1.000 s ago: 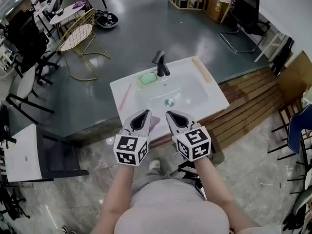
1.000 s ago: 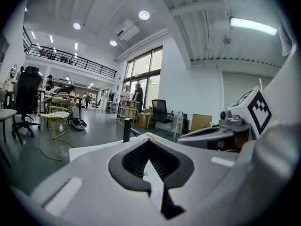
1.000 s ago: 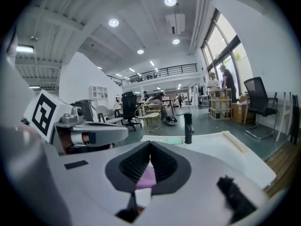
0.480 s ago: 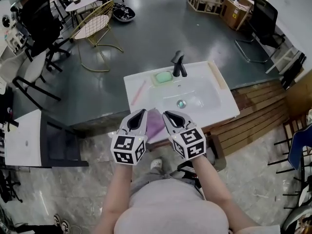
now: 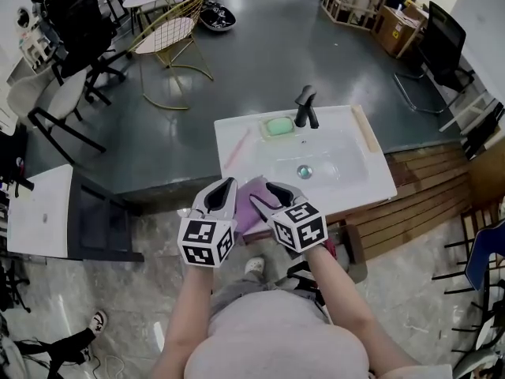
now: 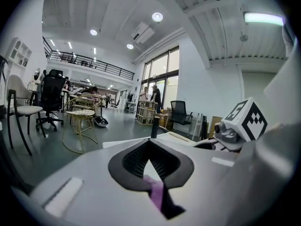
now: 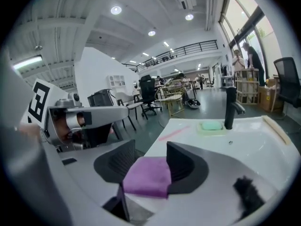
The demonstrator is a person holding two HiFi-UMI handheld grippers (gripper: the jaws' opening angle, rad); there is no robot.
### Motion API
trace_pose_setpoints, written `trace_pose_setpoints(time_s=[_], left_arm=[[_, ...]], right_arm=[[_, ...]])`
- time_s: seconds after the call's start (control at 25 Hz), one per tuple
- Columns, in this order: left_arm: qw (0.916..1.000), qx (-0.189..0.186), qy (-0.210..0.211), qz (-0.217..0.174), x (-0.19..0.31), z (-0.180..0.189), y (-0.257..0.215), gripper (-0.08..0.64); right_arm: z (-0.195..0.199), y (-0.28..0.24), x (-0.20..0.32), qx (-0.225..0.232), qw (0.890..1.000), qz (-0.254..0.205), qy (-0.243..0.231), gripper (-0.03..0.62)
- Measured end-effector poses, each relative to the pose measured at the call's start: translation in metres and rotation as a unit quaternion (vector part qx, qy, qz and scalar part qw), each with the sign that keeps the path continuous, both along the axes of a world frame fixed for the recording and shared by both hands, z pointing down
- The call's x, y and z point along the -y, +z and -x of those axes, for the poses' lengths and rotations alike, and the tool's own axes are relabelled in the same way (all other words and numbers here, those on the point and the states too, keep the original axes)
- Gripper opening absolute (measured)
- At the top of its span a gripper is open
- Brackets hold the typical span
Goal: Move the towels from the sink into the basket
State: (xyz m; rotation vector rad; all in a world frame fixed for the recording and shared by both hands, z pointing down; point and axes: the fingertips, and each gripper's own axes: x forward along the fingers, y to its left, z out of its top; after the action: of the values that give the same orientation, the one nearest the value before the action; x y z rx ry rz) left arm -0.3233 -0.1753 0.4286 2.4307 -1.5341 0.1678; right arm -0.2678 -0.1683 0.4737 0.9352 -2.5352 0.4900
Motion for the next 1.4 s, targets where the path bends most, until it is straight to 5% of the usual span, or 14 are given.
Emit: trace_pose_setpoints(time_s=[0.44, 1.08, 1.4], left_arm=[[0.9997, -0.006, -0.024, 0.008, 0.002, 0.019, 0.01, 0.005], [0.9988, -0.014, -0.039, 0.028, 0.003, 0.031, 0.023, 0.005], [0.9987, -0.016, -0.034, 0.034, 0.002, 0.03, 0.028, 0.005]], right_arm=[[0.022, 0.058, -0.002, -0.086, 0.993, 0.069, -0.037, 0.233], [0.024, 0.12, -0.006, -0.203, 0.969, 0.12, -0.079, 0.233], [0.023, 0.12, -0.007, -0.21, 0.968, 0.116, -0.079, 0.232]])
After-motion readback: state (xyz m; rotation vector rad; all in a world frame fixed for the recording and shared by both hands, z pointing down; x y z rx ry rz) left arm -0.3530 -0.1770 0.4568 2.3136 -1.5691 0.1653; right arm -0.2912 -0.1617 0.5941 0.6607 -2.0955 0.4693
